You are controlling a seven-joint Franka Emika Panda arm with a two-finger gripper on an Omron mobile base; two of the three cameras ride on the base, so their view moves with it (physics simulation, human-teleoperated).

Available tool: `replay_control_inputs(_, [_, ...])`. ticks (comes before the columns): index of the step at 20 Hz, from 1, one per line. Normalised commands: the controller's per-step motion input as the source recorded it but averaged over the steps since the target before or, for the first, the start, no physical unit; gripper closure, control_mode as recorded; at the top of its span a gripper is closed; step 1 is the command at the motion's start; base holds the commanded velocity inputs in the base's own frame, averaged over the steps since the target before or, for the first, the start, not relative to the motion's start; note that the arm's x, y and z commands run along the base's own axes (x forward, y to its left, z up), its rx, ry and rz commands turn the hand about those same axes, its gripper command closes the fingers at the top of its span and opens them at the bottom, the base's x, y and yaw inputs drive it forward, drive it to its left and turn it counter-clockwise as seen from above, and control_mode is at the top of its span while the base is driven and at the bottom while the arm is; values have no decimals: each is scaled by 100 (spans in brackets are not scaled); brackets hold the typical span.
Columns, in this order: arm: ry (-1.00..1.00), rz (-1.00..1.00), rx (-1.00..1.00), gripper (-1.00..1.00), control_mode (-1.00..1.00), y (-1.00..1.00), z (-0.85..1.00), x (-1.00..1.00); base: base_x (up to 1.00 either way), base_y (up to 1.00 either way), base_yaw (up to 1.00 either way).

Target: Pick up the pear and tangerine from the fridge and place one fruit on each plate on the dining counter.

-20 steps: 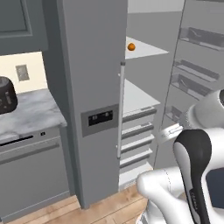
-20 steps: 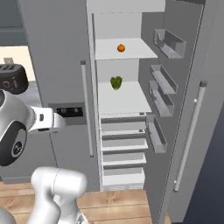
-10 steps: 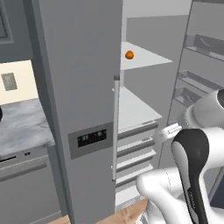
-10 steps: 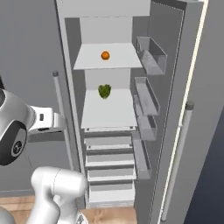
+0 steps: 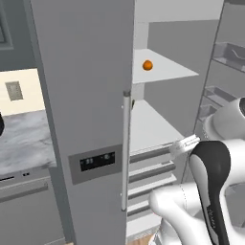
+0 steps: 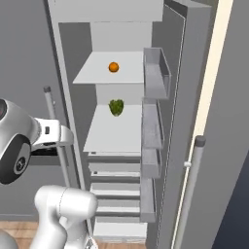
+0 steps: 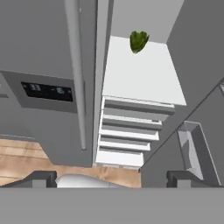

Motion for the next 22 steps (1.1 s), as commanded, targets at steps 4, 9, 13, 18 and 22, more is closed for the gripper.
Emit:
replay_control_inputs(4, [0, 0, 0, -100, 100, 0, 0, 0, 57, -25, 24])
replay_control_inputs(9, [0, 0, 0, -100, 100, 0, 0, 0, 68, -30, 17])
replay_control_inputs(13, [0, 0, 0, -100, 100, 0, 0, 0, 67, -37, 13])
replay_control_inputs(18, [0, 0, 0, -100, 100, 0, 0, 0, 54, -40, 6])
replay_control_inputs(22, [0, 0, 1, -100, -100, -10, 7, 5, 25, -27, 2])
